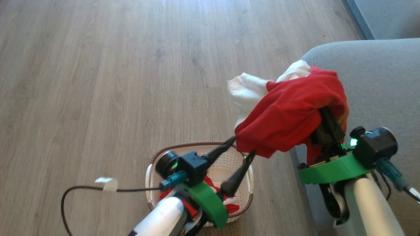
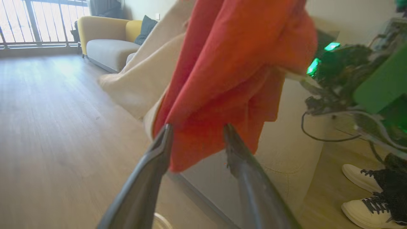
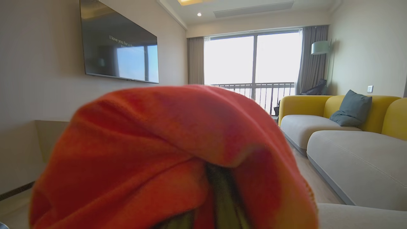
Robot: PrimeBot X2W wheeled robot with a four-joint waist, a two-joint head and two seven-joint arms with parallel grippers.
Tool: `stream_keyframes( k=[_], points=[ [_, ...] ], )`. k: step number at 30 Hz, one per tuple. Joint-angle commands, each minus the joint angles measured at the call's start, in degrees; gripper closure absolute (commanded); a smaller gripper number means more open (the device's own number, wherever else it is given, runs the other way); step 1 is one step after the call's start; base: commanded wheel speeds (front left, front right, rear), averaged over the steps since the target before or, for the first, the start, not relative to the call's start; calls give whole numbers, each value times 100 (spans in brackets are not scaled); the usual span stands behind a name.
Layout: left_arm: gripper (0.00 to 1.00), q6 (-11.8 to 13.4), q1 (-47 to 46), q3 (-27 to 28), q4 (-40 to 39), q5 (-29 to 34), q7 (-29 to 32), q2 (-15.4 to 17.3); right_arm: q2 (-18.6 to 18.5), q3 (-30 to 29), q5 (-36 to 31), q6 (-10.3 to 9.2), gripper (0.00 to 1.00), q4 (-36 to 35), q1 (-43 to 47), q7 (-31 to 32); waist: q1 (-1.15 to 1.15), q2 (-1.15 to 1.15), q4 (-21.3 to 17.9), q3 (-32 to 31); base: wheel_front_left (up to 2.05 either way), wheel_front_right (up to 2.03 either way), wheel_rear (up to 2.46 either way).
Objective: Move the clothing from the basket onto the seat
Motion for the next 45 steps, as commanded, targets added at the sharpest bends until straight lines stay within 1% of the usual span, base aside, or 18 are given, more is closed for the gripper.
stream_keyframes(
  k=[1, 4, 5, 8, 16, 18, 24, 27, 32, 40, 45],
  points=[
    [0, -4, -24, 277, -93, 92, -28, 18, 24, 92, 50, -2, 100, -275, -204, -37, 0, 0, -6, -3, 0, 0, 0],
    [0, -4, -38, 340, -38, 366, -28, 4, 24, 85, 46, -2, 100, -302, -212, -37, 0, 0, -18, -1, 0, 0, 0],
    [0, -4, -38, 340, -38, 366, -28, 4, 24, 85, 46, -2, 100, -302, -212, -37, 0, 0, -18, -1, 0, 0, 0],
    [0, 7, 1, 461, -31, 726, -28, -2, 24, 53, 25, -2, 100, -326, -227, -37, 0, 0, -27, 9, 0, 0, 0],
    [0, 39, 331, 1026, -20, 1069, -28, -23, 24, -116, -26, -2, 100, -388, -249, -37, 0, 0, -32, 37, 0, 0, 0],
    [0, 29, 376, 1040, -3, 1229, -28, -24, 24, -163, -44, -2, 100, -411, -256, -37, 0, 0, -27, 44, 0, 0, 0],
    [0, 6, 581, 1299, 23, 1397, -28, -26, 24, -312, -88, -2, 100, -492, -282, -37, 0, 0, -18, 57, 0, 0, 0],
    [0, 1, 673, 1293, 135, 1661, -28, 70, 24, -349, -94, -2, 100, -519, -298, -37, 0, 0, -62, 56, 0, 0, 0],
    [0, -1, 889, 1577, 67, 1680, -28, 32, 24, -405, -75, -2, 100, -541, -292, -37, 0, 0, -132, 58, 0, 0, 0],
    [0, -3, 1047, 1518, -76, 1827, -28, 28, 24, -501, -59, -2, 100, -550, -253, -37, 0, 0, -188, 70, 0, 0, 0],
    [0, -4, 1107, 1479, -51, 1798, -28, 38, 24, -522, -59, -2, 100, -555, -257, -37, 0, 0, -228, 75, 0, 0, 0]
  ],
)
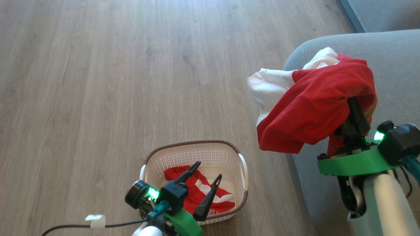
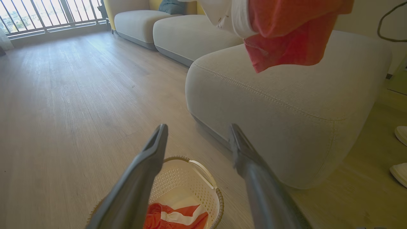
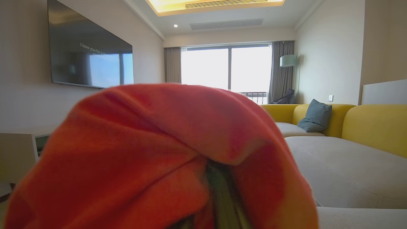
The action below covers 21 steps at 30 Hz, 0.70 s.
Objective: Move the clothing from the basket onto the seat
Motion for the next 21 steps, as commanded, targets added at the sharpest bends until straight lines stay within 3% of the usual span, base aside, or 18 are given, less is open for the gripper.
stream_keyframes(
  k=[1, 21],
  points=[
    [0, -6, -154, 171, -176, 0, -29, -6, 23, 93, 0, -1, 100, -254, -246, -37, 0, 0, -13, 3, 0, 0, 0],
    [0, -6, -146, 125, -213, 6, -29, -11, 23, 55, -61, -1, 100, -269, -289, -37, 0, 0, -272, 82, 0, 0, 0]
  ],
)
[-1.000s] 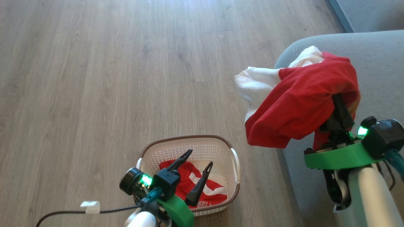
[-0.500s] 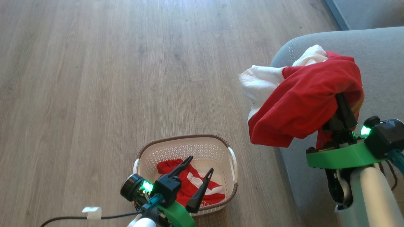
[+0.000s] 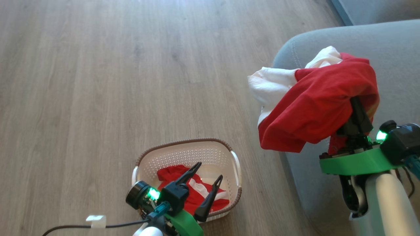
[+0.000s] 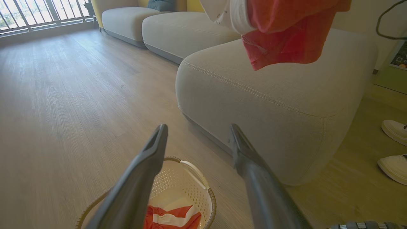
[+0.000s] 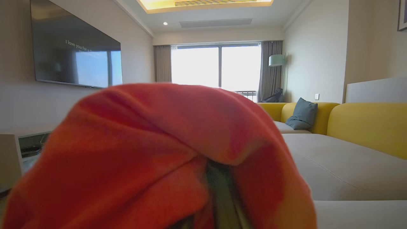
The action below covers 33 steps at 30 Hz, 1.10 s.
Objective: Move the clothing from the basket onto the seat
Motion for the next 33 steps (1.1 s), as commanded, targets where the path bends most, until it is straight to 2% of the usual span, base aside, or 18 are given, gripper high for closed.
stream_keyframes(
  k=[1, 4, 16, 20, 33],
  points=[
    [0, -6, -184, 141, -219, 10, -29, -14, 23, 68, -71, -1, 100, -253, -296, -37, 0, 0, -75, 40, 0, 0, 0],
    [0, -6, -220, 125, -249, 16, -29, -18, 23, 11, -107, -1, 100, -268, -319, -37, 0, 0, -215, 102, 0, 0, 0],
    [0, -6, -320, 93, -289, 78, -29, 80, 23, -135, -70, -1, 100, -264, -439, -37, 0, 0, -1776, 363, 0, 0, 0],
    [0, -6, -377, 65, -312, 104, -29, 121, 23, -377, -56, -1, 100, -290, -401, -37, 0, 0, -2157, 413, 0, 0, 0],
    [0, -6, -987, -682, -162, -81, -29, 276, 23, -1352, 38, -1, 100, -622, -152, -37, 0, 0, -2492, 812, 0, 0, 0]
  ],
)
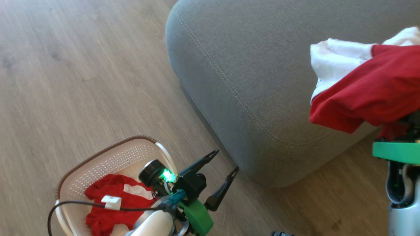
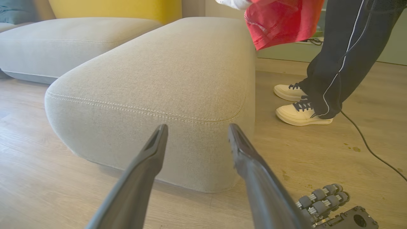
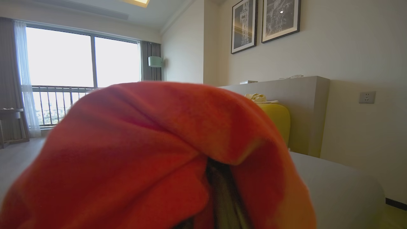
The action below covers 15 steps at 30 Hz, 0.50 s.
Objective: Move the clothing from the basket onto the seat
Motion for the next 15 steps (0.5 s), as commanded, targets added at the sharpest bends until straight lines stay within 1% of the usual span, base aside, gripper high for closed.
stream_keyframes(
  k=[1, 6, 10, 15],
  points=[
    [0, -5, -218, 137, -169, -41, -29, 23, -29, 78, 4, -1, 100, -244, -14, -37, -1, 0, -29, 30, 0, 0, 0],
    [0, -5, -340, -62, -108, -113, -29, 103, -29, -151, 51, -1, 100, -272, 81, -37, -1, 0, -76, 90, 0, 0, 0],
    [0, -5, -347, -54, -98, -141, -29, 128, -29, -177, 35, -1, 100, -237, 89, -37, -1, 0, -77, 102, 0, 0, 0],
    [0, -5, -256, 22, -98, -117, -29, 128, -29, -135, -203, -1, 100, 119, 45, -37, -1, 0, -64, 89, 0, 0, 0]
  ],
)
